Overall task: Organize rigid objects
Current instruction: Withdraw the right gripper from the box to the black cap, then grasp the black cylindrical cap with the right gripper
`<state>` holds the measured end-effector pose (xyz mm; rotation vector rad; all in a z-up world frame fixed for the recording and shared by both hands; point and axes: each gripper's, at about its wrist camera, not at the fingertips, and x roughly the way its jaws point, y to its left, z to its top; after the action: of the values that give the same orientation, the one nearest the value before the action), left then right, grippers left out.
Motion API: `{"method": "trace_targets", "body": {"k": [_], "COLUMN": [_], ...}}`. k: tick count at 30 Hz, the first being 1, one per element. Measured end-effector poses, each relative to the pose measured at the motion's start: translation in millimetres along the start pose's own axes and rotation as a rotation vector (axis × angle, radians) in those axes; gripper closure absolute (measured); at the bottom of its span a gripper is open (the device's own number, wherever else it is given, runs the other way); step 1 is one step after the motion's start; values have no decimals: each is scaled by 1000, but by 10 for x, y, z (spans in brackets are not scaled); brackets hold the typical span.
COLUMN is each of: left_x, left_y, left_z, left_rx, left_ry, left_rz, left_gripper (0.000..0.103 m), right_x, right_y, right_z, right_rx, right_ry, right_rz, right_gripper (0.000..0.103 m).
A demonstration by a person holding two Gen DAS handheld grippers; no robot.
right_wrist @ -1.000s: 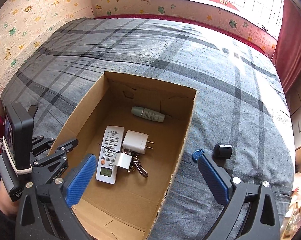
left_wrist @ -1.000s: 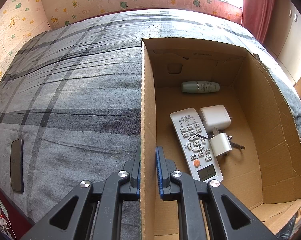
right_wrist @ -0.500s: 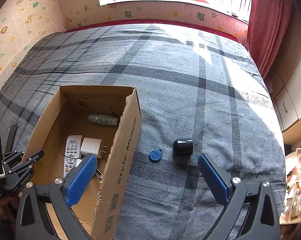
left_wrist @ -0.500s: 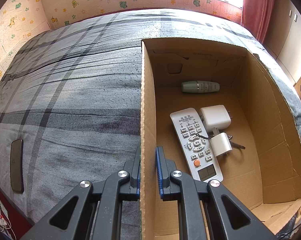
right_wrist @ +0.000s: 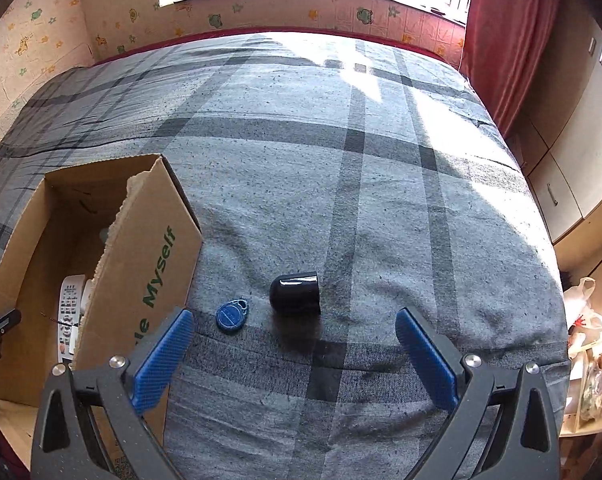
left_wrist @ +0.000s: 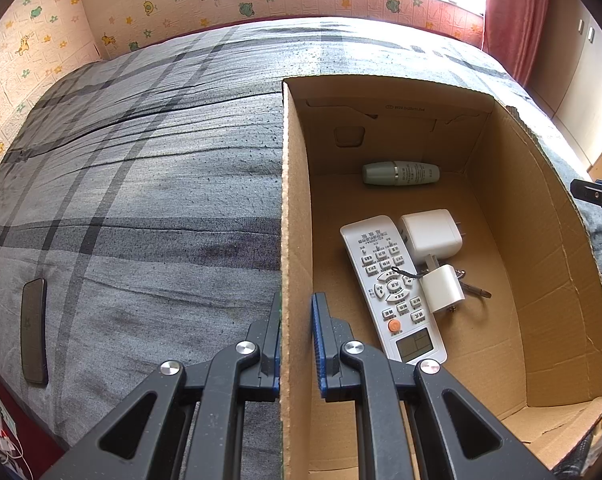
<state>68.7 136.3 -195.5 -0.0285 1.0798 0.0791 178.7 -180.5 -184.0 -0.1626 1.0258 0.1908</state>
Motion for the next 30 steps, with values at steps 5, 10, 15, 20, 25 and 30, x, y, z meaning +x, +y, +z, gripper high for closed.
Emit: {"method": "trace_targets", "body": {"k": [5, 10, 15, 20, 25, 30], "left_x": [1, 4, 6, 9, 8, 5], "left_y": [-3, -2, 2, -2, -3, -6], "left_z": [1, 0, -1, -3, -5, -3], "left_rx": [0, 2, 1, 4, 5, 5], "left_ry": [0, 1, 0, 0, 0, 1], "left_rz": [0, 2, 2, 6, 9, 9], "left_gripper": [90, 90, 90, 90, 90, 90], "right_x": [281, 537, 727, 863, 949, 965], "right_y": [-82, -136, -154, -138, -124, -96], "right_z": [-18, -10, 12, 32, 41, 63], "right_rx": [9, 13, 12, 8, 10, 7], "right_ry": [22, 52, 67, 87, 96, 104], "right_rz": [-8, -11, -7, -8, -3, 10], "right_gripper": [0, 0, 1, 1, 9, 40]}}
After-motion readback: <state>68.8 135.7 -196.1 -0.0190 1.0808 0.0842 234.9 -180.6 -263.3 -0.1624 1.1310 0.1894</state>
